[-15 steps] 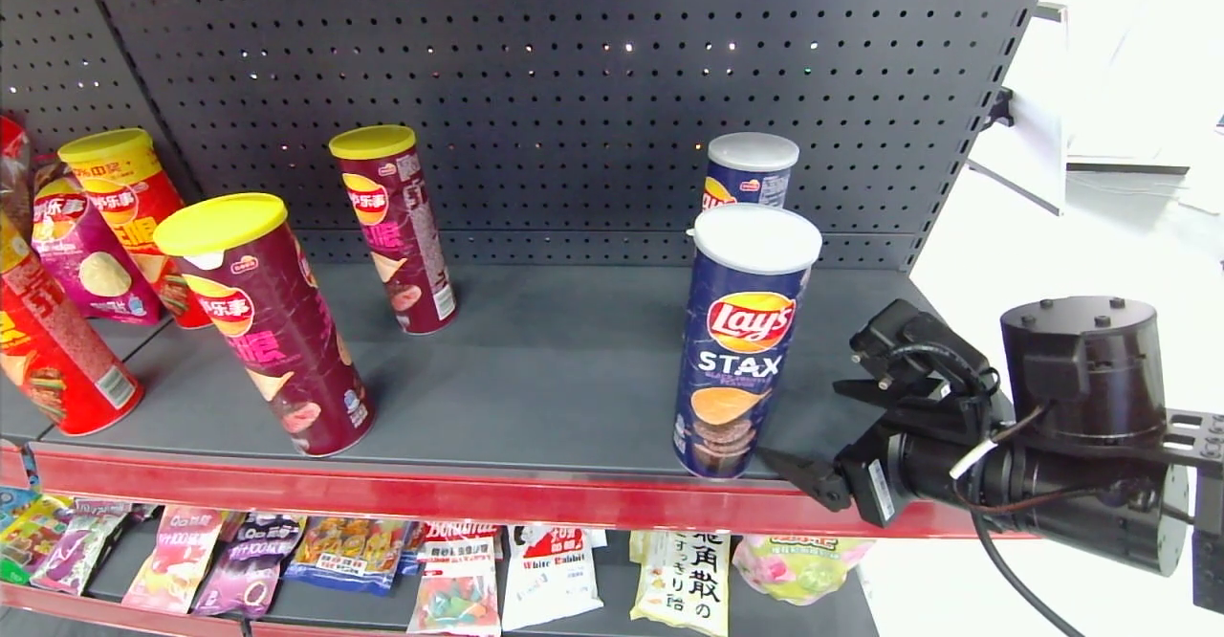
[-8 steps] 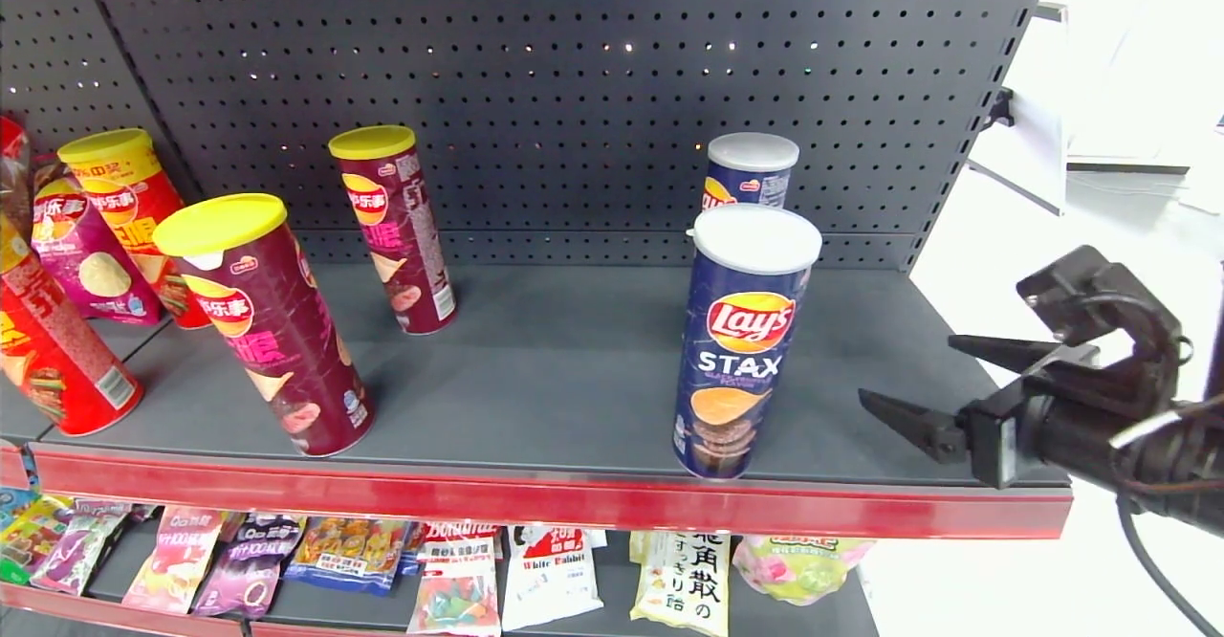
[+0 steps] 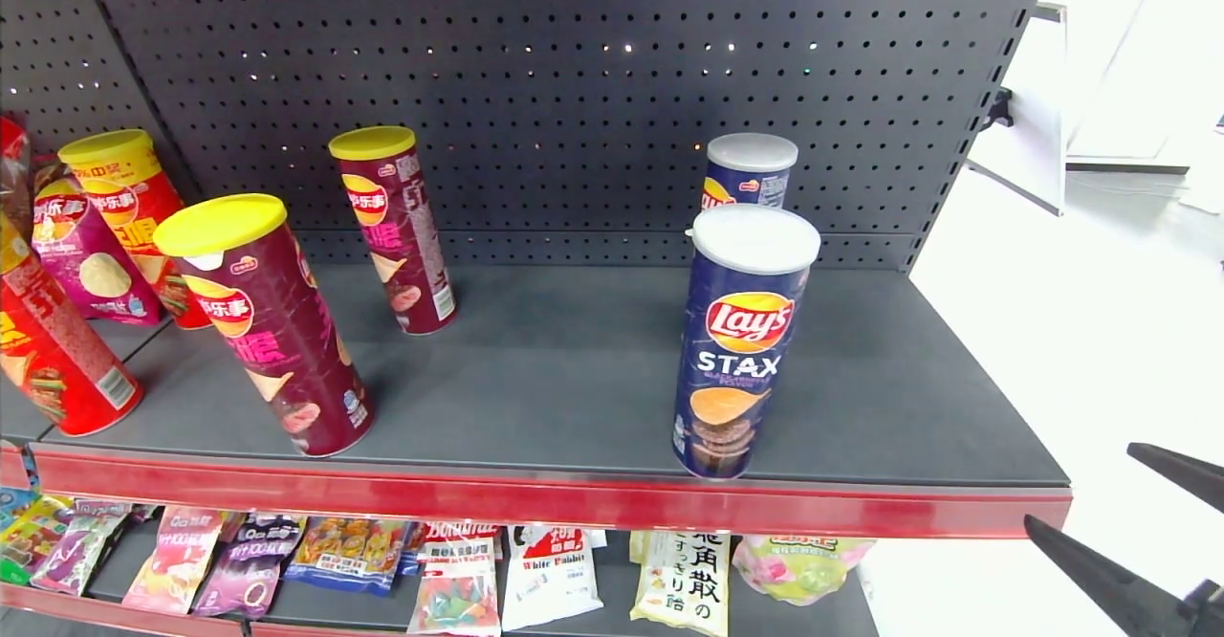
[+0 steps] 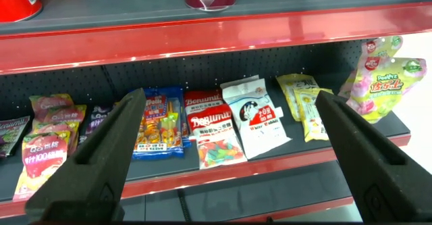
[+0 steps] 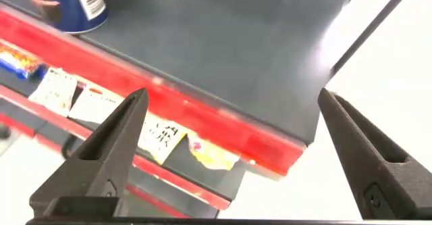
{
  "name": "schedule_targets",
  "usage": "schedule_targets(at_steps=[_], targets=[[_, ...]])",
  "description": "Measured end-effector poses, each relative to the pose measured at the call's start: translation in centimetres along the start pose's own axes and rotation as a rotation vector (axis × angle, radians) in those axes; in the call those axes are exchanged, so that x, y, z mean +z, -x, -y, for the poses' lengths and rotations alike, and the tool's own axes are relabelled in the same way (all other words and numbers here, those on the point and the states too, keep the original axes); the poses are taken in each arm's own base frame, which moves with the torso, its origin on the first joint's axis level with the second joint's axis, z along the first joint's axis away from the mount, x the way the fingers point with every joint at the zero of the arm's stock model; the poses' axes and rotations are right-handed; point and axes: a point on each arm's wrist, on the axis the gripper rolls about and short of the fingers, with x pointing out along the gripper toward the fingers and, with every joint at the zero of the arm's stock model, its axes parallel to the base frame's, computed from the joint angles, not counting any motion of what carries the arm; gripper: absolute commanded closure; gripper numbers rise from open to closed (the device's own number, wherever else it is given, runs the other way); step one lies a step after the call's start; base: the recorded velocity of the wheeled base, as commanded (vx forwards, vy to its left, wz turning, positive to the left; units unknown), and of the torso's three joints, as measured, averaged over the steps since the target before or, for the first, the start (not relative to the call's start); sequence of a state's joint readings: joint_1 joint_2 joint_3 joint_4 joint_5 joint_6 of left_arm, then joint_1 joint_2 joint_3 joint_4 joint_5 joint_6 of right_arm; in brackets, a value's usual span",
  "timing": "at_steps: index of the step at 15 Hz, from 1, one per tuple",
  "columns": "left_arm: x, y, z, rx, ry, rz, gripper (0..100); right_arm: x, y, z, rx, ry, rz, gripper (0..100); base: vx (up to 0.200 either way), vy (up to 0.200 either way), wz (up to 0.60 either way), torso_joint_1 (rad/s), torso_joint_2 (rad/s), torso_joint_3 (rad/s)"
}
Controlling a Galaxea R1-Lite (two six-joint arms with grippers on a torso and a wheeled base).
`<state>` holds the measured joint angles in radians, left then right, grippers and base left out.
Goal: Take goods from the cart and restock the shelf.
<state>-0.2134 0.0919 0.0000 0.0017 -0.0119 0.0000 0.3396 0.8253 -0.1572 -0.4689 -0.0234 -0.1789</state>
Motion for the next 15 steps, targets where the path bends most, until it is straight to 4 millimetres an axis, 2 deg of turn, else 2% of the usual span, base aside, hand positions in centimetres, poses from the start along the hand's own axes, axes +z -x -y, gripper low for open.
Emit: schedule_targets(at_steps=[4, 8, 10, 12, 15], targets=[[0.0, 0.0, 0.0, 0.0, 0.0, 0.0, 0, -0.2, 1.6, 0.2, -0.039, -0.006, 0.076, 0, 0.0, 0.0, 0.0, 0.0, 0.0, 0.0], [0.0, 0.0, 0.0, 0.001, 0.0, 0.0, 0, -1.9, 2.7, 0.1, -0.059, -0.009, 0.081, 0, 0.0, 0.0, 0.0, 0.0, 0.0, 0.0], [0.0, 0.0, 0.0, 0.001, 0.0, 0.0, 0, -2.9, 3.9, -0.1, -0.067, -0.004, 0.122, 0, 0.0, 0.0, 0.0, 0.0, 0.0, 0.0], [0.0, 0.0, 0.0, 0.0, 0.0, 0.0, 0, -3.6, 5.2, -0.2, -0.151, -0.025, 0.171, 0, 0.0, 0.0, 0.0, 0.0, 0.0, 0.0], [0.0, 0.0, 0.0, 0.0, 0.0, 0.0, 0, -3.5, 6.5, -0.5, -0.227, -0.015, 0.258, 0, 0.0, 0.0, 0.0, 0.0, 0.0, 0.0]])
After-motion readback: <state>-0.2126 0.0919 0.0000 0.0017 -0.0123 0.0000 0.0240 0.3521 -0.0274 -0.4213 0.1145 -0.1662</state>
